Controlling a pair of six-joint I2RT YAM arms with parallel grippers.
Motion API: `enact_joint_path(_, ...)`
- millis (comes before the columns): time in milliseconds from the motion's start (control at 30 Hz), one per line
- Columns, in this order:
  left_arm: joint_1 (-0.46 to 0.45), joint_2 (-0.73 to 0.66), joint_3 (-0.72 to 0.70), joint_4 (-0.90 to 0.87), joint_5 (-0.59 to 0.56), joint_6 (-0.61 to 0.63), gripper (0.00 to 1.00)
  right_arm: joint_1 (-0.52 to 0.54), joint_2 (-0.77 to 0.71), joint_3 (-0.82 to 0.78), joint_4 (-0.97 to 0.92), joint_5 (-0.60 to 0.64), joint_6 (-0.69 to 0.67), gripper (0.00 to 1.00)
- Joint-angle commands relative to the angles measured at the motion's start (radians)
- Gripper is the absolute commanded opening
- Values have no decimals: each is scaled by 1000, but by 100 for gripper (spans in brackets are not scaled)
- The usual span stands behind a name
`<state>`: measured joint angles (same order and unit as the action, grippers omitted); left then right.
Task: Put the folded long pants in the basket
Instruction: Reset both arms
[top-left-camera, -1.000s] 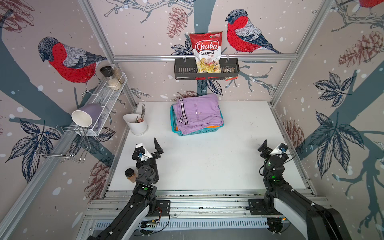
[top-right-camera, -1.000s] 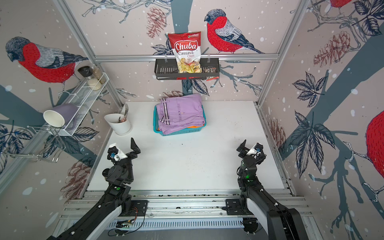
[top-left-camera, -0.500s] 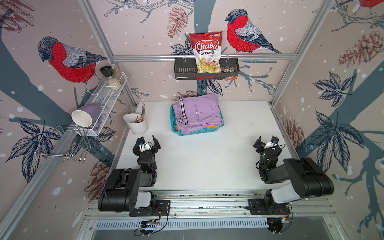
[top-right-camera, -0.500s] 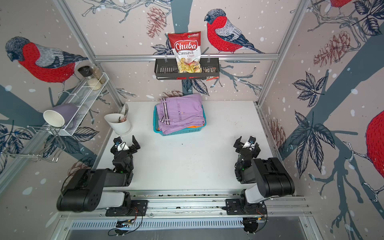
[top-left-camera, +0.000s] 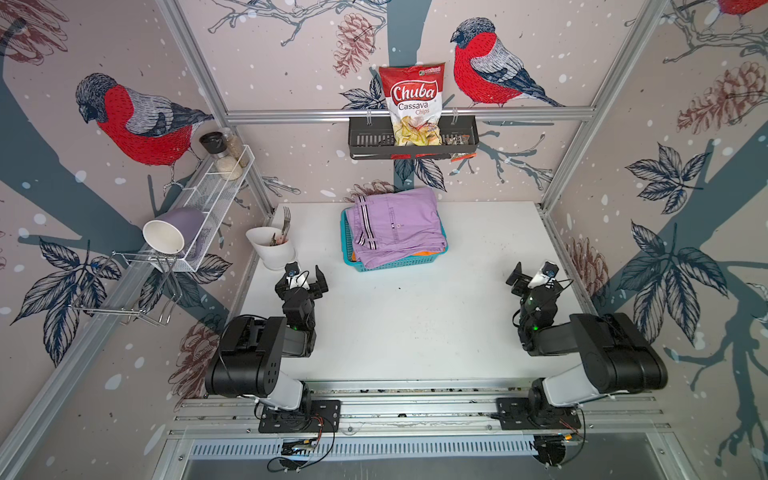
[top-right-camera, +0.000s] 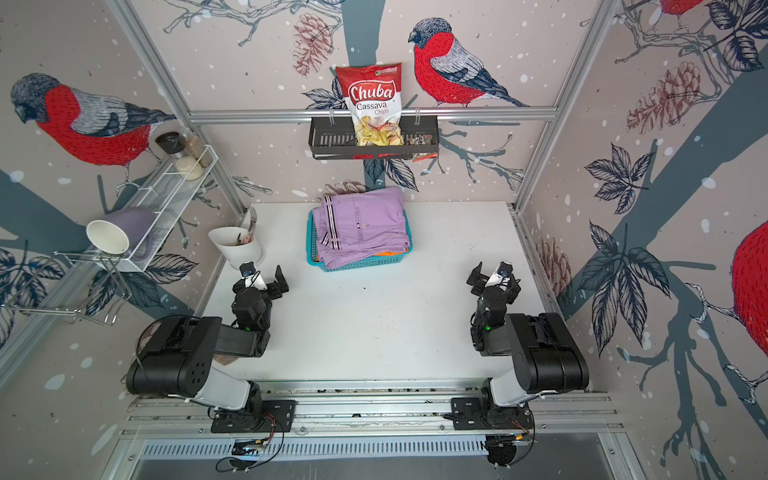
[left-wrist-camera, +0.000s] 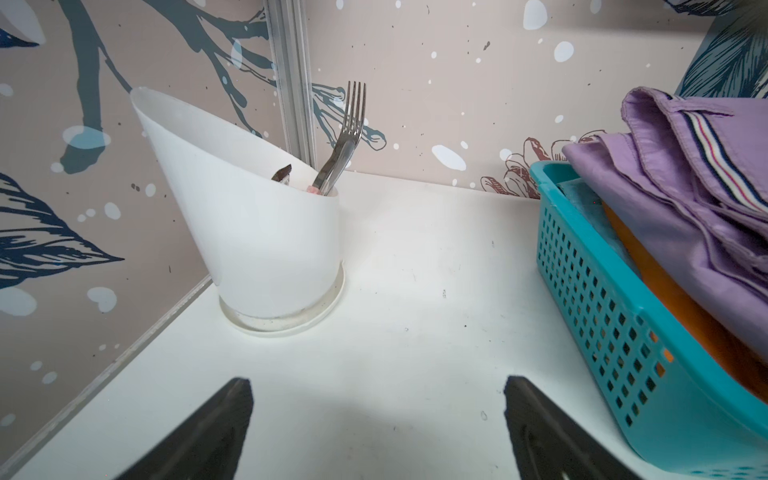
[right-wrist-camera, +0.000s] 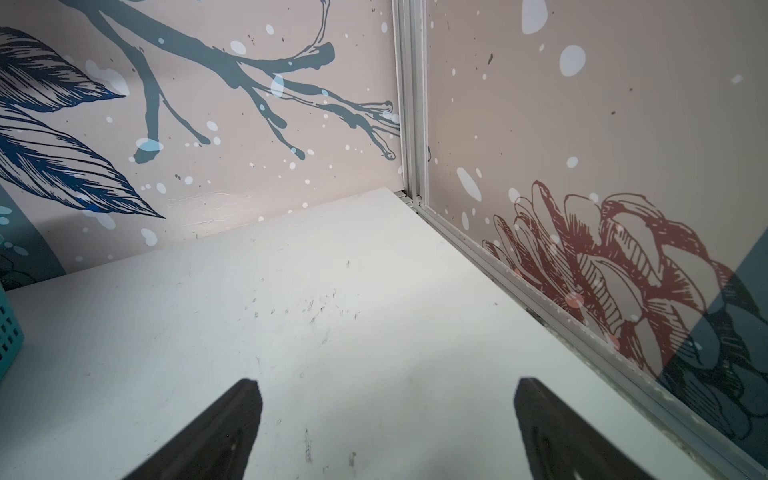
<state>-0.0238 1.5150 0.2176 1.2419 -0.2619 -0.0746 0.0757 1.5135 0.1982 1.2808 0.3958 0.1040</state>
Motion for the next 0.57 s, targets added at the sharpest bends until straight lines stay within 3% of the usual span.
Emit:
enact_joint_path(0, -1, 0, 9, 0, -16, -4, 98, -3, -4, 6, -6, -15, -1, 100)
enact_joint_path(400, -12, 1, 4, 10, -32, 6, 98, -4, -4, 6, -5, -17, -2, 100)
enact_joint_path(533, -20, -33, -148, 248, -50, -3, 98, -4, -4, 6, -5, -17, -1, 100)
